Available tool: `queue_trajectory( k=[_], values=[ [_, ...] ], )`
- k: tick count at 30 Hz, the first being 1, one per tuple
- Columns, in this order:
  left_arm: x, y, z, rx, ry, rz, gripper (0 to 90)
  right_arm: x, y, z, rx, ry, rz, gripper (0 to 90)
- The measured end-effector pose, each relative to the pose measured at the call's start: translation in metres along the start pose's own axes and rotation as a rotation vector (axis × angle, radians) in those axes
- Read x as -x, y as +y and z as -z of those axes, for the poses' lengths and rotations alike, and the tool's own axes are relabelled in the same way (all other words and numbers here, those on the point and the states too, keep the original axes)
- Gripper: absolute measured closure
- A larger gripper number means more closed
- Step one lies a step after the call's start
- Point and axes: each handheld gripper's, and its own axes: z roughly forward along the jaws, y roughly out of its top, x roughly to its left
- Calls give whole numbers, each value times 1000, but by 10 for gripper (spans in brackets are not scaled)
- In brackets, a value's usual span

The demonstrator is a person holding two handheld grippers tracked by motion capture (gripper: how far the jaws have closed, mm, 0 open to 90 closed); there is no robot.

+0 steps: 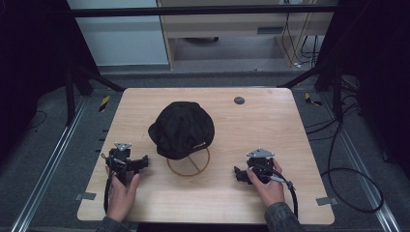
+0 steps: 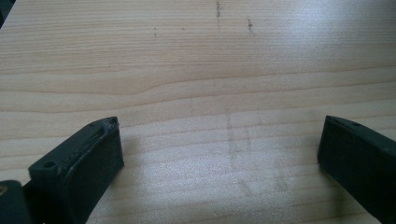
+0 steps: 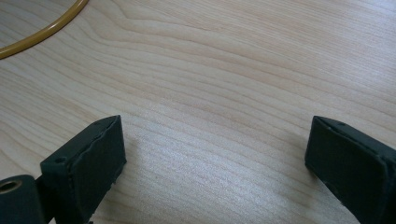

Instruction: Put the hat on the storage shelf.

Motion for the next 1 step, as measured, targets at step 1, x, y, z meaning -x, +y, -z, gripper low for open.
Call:
queue_trajectory(
  k=[1],
  values=[
    [0, 0, 0, 0, 0, 0, 0, 1, 0, 0, 0, 5, 6, 52]
  ],
)
